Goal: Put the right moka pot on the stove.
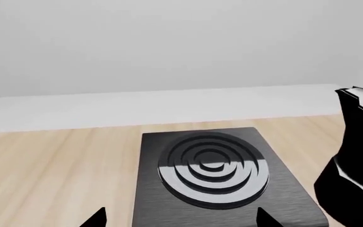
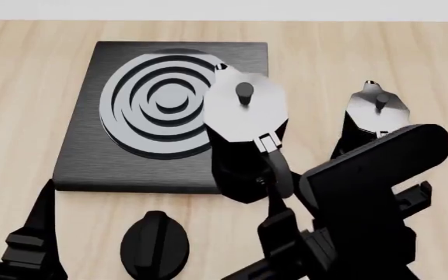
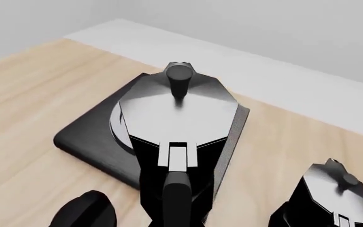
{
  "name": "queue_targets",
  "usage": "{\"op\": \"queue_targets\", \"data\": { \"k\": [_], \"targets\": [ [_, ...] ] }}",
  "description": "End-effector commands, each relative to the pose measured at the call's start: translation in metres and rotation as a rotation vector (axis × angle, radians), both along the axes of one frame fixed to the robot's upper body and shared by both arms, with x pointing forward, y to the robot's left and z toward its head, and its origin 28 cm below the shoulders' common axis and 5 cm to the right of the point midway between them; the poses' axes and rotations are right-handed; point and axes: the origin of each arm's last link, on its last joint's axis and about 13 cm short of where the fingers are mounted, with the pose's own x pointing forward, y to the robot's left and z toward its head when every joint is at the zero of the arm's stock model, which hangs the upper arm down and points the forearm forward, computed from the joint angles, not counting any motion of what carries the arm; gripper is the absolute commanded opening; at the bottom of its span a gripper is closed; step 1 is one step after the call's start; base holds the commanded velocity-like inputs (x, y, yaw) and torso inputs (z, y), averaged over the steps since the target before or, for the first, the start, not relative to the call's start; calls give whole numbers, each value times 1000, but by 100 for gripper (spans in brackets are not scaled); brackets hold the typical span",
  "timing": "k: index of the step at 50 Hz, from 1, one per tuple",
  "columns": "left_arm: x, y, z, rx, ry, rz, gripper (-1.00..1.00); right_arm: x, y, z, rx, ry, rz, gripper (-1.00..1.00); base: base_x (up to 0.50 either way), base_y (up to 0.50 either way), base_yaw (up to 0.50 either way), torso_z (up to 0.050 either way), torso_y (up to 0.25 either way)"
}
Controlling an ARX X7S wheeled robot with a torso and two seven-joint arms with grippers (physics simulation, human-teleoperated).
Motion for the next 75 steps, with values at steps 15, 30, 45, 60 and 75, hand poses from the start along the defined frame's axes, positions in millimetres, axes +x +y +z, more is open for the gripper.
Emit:
{"op": "queue_targets", "data": {
  "k": [15,30,45,60,75],
  "targets": [
    [0,0,0,-1,-4,-3,100,31,13,15,-1,-41,11,-100,0,0,0,0,1],
    [0,0,1,0,-4,-5,100,52,19,17,9,-39,9,-100,0,0,0,1,1],
    [0,0,-1,2,-6,-8,100,86,26,17,30,-31,-5,-100,0,0,0,0,1],
    [0,-1,0,4,-7,-9,100,106,32,22,57,-31,-2,-100,0,0,0,0,1],
    [0,-1,0,4,-9,-11,100,123,40,21,72,-23,-1,-100,0,0,0,1,1]
  ]
}}
